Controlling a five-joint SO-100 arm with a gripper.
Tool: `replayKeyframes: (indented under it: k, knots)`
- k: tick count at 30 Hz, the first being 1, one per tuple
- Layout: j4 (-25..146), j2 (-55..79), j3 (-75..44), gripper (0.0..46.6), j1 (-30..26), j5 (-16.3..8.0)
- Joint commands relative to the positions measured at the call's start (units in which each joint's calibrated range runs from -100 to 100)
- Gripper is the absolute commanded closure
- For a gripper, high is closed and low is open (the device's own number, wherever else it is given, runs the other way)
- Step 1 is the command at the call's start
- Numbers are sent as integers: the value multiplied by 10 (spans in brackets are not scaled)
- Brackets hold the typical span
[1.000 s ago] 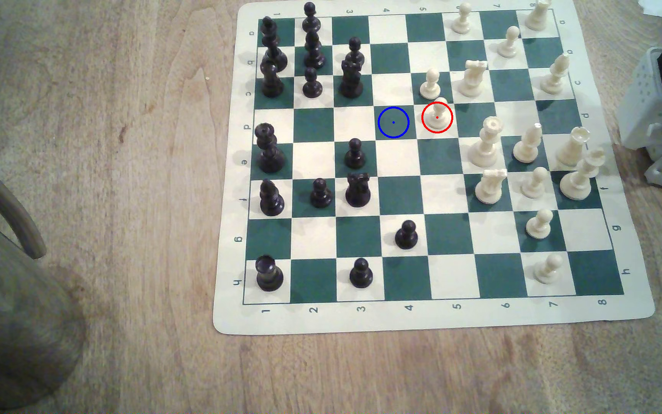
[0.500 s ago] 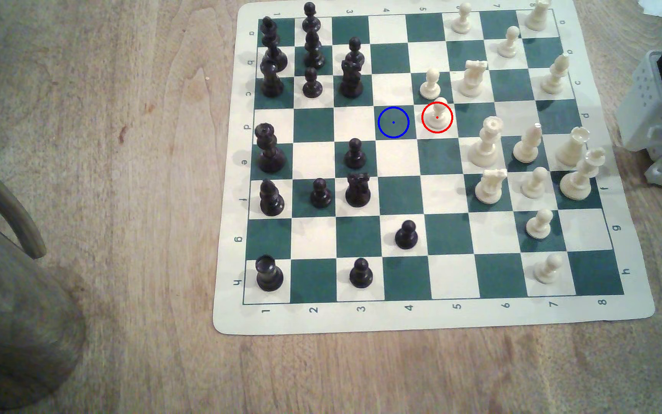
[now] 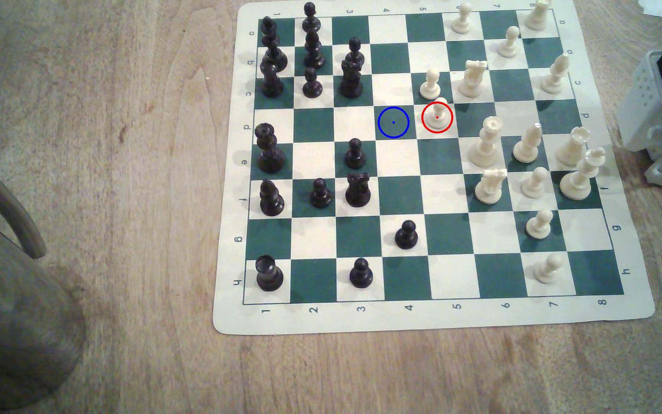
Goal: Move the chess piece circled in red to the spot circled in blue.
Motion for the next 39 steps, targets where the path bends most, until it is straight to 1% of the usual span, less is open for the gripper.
replayKeyframes:
  k: [1,3,4,7,8,9,11,14,16,21,22,25,26,27,31,36,39]
  knots:
    - [156,-1,-22,383,3,0]
    - [217,-1,-22,396,4,0]
    - [262,3,-15,425,13,-3]
    - [319,17,-13,464,24,-4]
    - [338,24,-17,464,29,-4]
    - [402,46,-41,464,40,-4]
    - [473,81,-79,464,40,-7]
    - [600,179,-161,464,37,-25]
    - [660,220,-190,464,34,-25]
    - [737,314,-211,464,26,-21]
    - [777,352,-235,464,26,-21]
    - [833,408,-265,464,23,-18]
    - [855,434,-285,459,22,-20]
    - [876,472,-308,438,26,-21]
    - [900,535,-312,368,44,-20]
    - [907,601,-301,362,65,-19]
    - [907,638,-301,358,72,-24]
